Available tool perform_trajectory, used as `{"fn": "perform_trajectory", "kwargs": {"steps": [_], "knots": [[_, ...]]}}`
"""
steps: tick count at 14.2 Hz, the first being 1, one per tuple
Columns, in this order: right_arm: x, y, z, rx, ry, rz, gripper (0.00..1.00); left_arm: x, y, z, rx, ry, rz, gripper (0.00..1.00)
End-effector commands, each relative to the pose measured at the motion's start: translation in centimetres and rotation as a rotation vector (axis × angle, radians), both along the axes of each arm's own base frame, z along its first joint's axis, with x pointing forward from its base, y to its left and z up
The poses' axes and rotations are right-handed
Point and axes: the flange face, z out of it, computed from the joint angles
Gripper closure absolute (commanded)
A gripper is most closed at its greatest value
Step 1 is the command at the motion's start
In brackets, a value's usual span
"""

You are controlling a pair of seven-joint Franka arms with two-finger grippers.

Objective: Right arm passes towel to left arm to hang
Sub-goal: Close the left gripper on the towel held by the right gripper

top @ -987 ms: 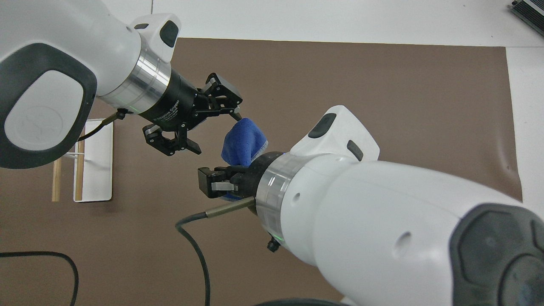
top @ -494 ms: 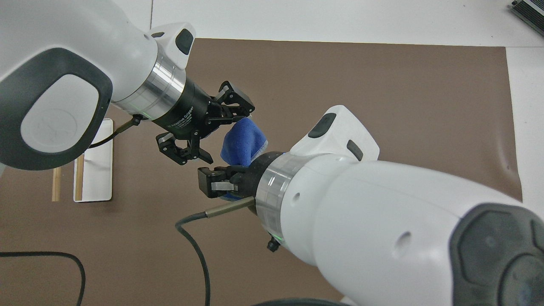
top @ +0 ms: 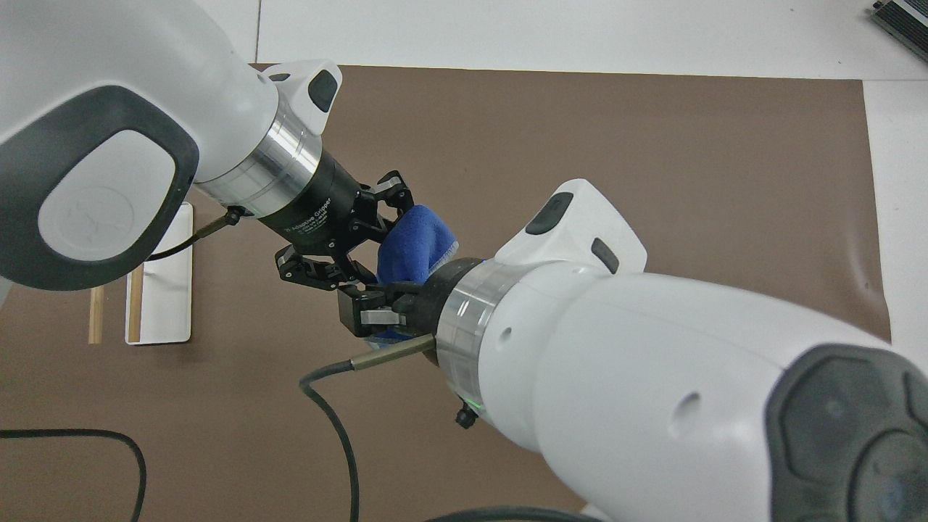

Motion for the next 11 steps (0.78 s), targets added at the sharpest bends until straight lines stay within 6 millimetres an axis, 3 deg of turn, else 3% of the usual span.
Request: {"fn": "perform_trajectory", "kwargs": {"steps": [1,2,3,4,11], "knots": [[0.3,0.2,0.3,0.031,0.009,0.0,1.0,-0.6,0.0,0.0,0.014,0.027,-0.002,0.66],[0.3,0.2,0.3,0.032,0.007,0.002,1.0,-0.8,0.0,0.0,0.019,0.038,-0.01,0.75],[0.3,0.2,0.3,0.032,0.007,0.002,1.0,-1.0,0.2,-0.1,0.028,0.051,-0.017,0.92],[0.3,0.2,0.3,0.032,0.007,0.003,1.0,-1.1,0.4,-0.4,0.045,0.062,-0.024,1.0],[0.3,0.2,0.3,0.031,0.009,0.0,1.0,-0.2,1.9,-0.7,0.126,0.011,-0.009,1.0]]}}
